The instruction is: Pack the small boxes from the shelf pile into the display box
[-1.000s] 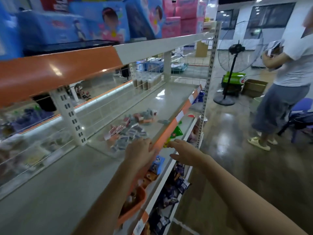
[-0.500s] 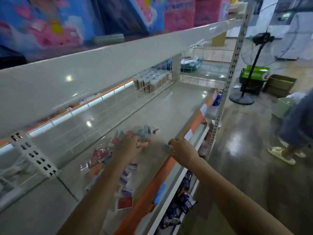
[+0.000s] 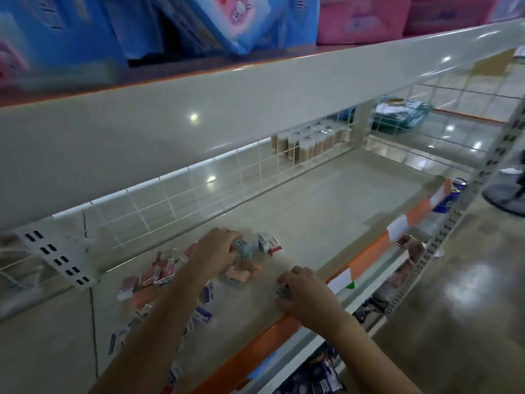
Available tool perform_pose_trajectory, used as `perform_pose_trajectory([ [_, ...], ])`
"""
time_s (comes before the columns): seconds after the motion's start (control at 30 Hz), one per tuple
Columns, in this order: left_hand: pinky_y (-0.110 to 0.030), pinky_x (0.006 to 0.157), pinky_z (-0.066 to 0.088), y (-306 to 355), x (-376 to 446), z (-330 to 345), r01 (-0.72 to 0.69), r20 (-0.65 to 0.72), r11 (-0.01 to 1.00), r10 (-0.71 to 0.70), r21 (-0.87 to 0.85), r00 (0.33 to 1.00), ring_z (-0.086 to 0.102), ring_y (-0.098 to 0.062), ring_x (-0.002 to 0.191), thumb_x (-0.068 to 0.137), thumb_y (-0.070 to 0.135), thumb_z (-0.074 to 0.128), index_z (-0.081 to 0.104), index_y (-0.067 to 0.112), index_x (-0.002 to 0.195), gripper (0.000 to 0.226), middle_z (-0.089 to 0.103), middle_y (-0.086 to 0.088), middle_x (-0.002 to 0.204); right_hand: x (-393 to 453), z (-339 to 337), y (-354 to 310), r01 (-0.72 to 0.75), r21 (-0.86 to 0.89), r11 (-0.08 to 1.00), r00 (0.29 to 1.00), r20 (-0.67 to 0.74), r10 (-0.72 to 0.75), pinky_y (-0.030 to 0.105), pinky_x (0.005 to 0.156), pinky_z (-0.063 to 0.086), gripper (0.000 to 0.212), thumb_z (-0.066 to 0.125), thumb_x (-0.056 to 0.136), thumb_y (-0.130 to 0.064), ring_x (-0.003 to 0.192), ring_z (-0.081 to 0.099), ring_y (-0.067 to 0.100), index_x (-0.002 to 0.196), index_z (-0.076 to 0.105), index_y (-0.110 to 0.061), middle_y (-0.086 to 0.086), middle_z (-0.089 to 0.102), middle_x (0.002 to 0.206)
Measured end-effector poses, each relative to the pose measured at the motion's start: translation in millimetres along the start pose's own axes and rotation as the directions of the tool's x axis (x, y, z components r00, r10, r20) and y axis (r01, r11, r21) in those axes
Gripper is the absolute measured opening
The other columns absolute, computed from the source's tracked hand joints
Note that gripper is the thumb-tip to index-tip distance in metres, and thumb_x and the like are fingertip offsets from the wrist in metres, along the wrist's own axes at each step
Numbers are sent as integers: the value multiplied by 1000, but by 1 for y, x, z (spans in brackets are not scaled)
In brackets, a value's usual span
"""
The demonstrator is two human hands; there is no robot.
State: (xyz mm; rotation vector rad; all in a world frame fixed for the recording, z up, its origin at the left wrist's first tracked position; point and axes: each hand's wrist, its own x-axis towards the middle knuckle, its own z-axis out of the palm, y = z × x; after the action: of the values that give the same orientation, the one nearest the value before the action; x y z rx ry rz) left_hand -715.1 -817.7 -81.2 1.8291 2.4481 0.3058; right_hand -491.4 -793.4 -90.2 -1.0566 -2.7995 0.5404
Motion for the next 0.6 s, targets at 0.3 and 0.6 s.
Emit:
perform_pose_trajectory([
  [0.3, -27, 85, 40, 0, -24, 0, 12, -133, 998, -20, -67, 991, 49, -15, 109, 82, 37, 65, 56, 23, 123, 44, 60, 3, 118, 25, 5, 9, 144, 17, 989, 989, 24, -145, 25, 87, 38, 32, 47, 92, -30, 106, 42, 16, 123, 54, -23, -1, 51, 115],
  [0.6, -10, 66, 40, -18, -106, -15, 79, -225, 922, -175, -380, 959, 55, 5, 80, 82, 38, 66, 62, 39, 99, 18, 60, 23, 91, 32, -4, -20, 272, 576, 771, 951, -36, -308, 13, 81, 48, 29, 68, 82, -15, 91, 60, 3, 103, 57, -31, -13, 61, 98],
])
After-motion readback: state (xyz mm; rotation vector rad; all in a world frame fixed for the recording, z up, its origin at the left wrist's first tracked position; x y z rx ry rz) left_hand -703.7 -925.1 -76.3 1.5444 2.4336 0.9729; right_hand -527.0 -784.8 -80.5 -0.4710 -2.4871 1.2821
